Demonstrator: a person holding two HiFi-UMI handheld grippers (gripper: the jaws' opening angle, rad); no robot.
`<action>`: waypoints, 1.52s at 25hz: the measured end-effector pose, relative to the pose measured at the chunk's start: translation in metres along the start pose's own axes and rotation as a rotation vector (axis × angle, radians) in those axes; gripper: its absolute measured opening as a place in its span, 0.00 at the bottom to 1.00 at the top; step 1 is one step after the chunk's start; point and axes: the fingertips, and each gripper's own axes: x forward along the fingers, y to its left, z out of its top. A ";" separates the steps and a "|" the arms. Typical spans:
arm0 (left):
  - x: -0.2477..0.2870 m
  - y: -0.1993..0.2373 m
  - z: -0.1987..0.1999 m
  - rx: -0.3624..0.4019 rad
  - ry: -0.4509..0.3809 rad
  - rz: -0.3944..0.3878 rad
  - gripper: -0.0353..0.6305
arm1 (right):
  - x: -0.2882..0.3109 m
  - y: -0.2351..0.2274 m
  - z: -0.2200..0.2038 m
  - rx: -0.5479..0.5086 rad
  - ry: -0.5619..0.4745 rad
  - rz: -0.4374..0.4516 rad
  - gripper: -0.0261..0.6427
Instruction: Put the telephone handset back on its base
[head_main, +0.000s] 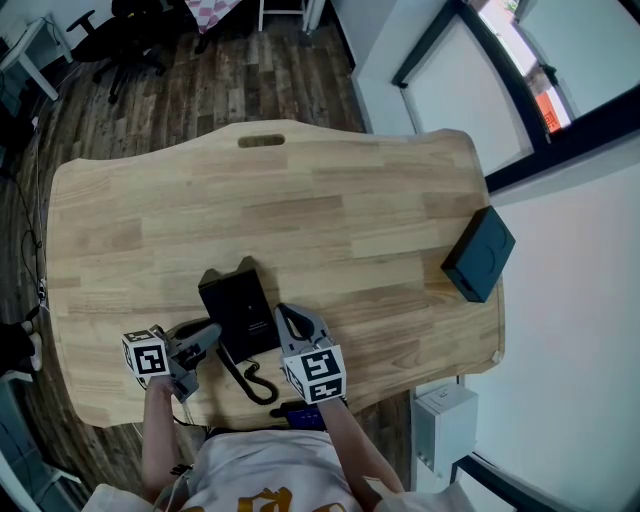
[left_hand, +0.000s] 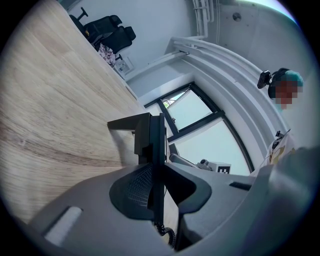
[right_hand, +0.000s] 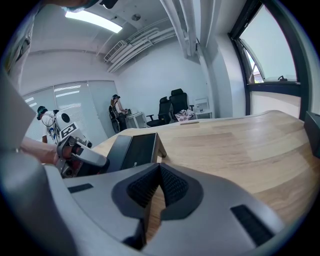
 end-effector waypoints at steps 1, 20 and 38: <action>0.000 0.000 0.000 -0.002 -0.003 -0.001 0.16 | 0.000 0.000 0.000 0.000 0.000 0.001 0.05; 0.000 0.009 0.001 0.070 -0.022 0.084 0.16 | 0.000 -0.005 -0.002 0.001 -0.003 0.000 0.05; 0.001 0.002 0.007 0.005 -0.045 -0.027 0.16 | -0.002 -0.004 -0.004 0.006 -0.001 0.006 0.05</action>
